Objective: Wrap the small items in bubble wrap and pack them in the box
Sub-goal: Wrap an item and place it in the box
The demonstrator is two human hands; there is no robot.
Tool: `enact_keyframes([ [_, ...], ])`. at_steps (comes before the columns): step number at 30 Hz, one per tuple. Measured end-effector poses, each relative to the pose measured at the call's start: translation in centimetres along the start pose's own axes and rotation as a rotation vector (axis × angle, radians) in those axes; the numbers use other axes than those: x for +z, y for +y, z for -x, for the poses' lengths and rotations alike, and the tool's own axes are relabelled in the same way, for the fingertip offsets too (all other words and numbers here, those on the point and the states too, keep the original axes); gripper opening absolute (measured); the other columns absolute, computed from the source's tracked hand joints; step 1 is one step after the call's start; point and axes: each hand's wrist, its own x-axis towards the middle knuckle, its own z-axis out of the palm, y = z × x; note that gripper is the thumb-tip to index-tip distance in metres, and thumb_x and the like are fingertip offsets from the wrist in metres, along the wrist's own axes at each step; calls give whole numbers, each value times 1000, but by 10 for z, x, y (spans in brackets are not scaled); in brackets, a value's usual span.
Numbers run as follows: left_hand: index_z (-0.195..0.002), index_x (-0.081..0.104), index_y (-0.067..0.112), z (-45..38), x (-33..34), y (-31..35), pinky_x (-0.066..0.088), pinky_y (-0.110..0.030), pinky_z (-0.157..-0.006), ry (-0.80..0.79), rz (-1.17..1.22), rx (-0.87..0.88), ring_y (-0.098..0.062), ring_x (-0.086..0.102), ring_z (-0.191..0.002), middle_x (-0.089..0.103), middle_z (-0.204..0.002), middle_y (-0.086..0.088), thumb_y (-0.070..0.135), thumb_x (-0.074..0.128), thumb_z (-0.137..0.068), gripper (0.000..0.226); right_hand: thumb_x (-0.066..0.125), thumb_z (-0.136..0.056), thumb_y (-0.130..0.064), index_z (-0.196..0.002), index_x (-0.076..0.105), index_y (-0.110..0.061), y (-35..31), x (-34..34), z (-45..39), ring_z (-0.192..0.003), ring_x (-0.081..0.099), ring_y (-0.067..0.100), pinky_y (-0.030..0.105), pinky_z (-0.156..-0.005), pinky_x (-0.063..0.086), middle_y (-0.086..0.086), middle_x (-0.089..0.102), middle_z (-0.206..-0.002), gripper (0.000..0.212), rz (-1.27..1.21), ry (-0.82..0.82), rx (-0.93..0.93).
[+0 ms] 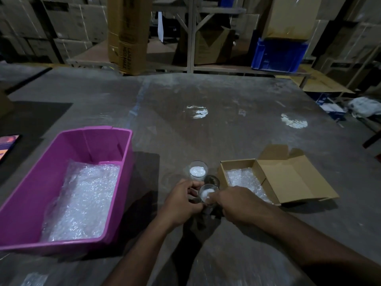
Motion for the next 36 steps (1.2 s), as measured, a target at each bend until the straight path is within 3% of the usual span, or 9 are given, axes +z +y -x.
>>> enact_keyframes([
  [8, -120, 69, 26, -2, 1, -2, 61, -36, -86, 8, -7, 8, -7, 67, -92, 61, -111, 6, 9, 85, -69, 56, 59, -94, -19, -128, 63, -33, -2, 19, -5, -110, 65, 23, 33, -86, 49, 1, 68, -125, 37, -14, 119, 9],
  [13, -118, 69, 28, -2, 1, -1, 61, -42, -86, 3, -23, 17, -12, 71, -93, 63, -113, 4, 21, 84, -62, 58, 58, -89, -16, -134, 55, -41, 2, 30, 5, -118, 62, 18, 33, -94, 52, -7, 63, -136, 51, -211, 176, 51],
  [21, -123, 68, 23, -4, -1, -3, 59, -31, -89, -3, -56, 33, 1, 64, -96, 61, -114, 7, 10, 86, -71, 57, 54, -83, -9, -135, 58, -35, 3, 27, 14, -125, 57, 13, 26, -95, 44, -13, 56, -144, 59, -268, 289, 66],
  [24, -123, 68, 22, -5, 0, -4, 59, -30, -89, 1, -62, 41, -4, 65, -99, 61, -115, 4, 10, 87, -71, 58, 53, -88, -9, -142, 55, -35, 0, 23, 14, -136, 49, 11, 26, -105, 41, -15, 44, -155, 60, -216, 262, -11],
  [29, -122, 68, 23, -4, -1, -6, 59, -30, -88, 8, -30, 41, -7, 66, -99, 63, -114, 4, 17, 89, -71, 55, 54, -87, 0, -146, 48, -40, -2, 34, 12, -139, 47, 13, 32, -110, 44, -14, 42, -157, 71, -249, 176, -17],
  [30, -123, 68, 23, -3, -1, -5, 59, -29, -88, 11, -32, 41, -6, 65, -100, 62, -113, 6, 17, 89, -72, 55, 53, -87, 0, -146, 47, -42, 0, 35, 11, -138, 48, 12, 28, -107, 45, -15, 43, -156, 72, -276, 168, -2],
  [32, -122, 69, 23, -3, 0, -5, 59, -29, -87, 13, -22, 36, -6, 65, -101, 62, -114, 7, 17, 89, -71, 56, 50, -88, 0, -144, 48, -44, 4, 33, 9, -125, 59, 13, 16, -83, 48, -14, 47, -153, 71, -343, 128, 39],
  [34, -122, 68, 24, -4, 0, -5, 60, -32, -87, 10, 1, 29, -8, 67, -101, 64, -116, 4, 18, 90, -69, 57, 49, -87, 0, -142, 50, -45, 5, 30, 5, -98, 67, 17, 16, -64, 47, -8, 56, -145, 71, -379, 88, 61],
  [36, -122, 68, 24, -5, 0, -4, 60, -33, -87, 11, -3, 29, -9, 67, -102, 65, -116, 3, 20, 89, -68, 58, 49, -86, 0, -142, 51, -43, 3, 25, 4, -87, 67, 19, 20, -62, 49, -5, 58, -142, 71, -365, 83, 61],
])
